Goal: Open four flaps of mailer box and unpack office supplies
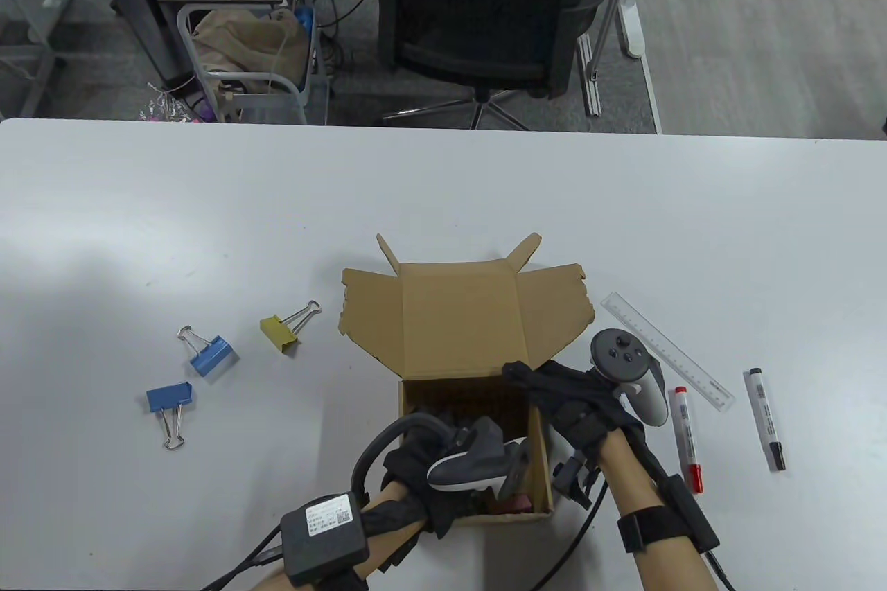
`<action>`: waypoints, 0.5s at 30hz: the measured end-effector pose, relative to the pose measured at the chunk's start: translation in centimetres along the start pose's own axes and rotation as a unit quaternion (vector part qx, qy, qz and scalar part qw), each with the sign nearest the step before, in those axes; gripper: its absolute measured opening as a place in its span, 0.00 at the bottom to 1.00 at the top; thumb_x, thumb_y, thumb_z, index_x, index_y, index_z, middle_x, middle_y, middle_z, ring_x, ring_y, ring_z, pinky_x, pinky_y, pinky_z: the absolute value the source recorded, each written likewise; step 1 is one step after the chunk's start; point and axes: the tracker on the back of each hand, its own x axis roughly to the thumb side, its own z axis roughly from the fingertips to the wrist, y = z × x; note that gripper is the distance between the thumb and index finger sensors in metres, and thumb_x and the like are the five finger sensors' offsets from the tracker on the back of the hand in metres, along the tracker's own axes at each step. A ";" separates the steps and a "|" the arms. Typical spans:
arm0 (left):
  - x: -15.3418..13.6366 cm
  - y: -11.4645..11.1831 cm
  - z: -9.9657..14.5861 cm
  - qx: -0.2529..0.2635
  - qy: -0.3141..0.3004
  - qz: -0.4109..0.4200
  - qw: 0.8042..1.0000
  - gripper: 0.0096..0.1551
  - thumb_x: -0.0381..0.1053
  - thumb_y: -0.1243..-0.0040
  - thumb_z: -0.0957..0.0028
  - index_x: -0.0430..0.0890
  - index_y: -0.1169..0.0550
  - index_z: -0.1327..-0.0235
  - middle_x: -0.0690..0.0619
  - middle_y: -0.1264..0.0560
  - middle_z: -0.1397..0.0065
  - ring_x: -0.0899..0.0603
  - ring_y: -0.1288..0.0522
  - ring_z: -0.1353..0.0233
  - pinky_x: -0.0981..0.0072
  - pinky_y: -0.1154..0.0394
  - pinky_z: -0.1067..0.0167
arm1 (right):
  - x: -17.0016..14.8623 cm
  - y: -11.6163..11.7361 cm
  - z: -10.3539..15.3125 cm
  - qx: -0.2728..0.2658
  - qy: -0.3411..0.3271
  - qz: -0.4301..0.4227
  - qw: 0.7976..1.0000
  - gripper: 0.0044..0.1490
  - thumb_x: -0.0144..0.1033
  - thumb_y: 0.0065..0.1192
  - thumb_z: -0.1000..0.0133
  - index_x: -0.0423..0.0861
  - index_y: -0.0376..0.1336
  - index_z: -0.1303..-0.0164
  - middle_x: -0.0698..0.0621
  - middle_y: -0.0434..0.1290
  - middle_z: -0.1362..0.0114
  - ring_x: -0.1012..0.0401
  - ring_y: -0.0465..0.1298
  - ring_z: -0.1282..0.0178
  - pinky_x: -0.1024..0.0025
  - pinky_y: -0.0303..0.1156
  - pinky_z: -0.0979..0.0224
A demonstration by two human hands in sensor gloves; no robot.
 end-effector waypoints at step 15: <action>-0.7 1.3 1.7 0.029 -0.026 0.037 0.999 0.36 0.65 0.29 0.53 0.61 0.27 0.30 0.56 0.36 0.16 0.44 0.34 0.15 0.42 0.40 0.14 | 0.0 0.0 0.0 0.000 0.000 0.000 1.000 0.40 0.58 0.50 0.36 0.41 0.59 0.22 0.32 0.68 0.22 0.34 0.62 0.22 0.29 0.57 0.31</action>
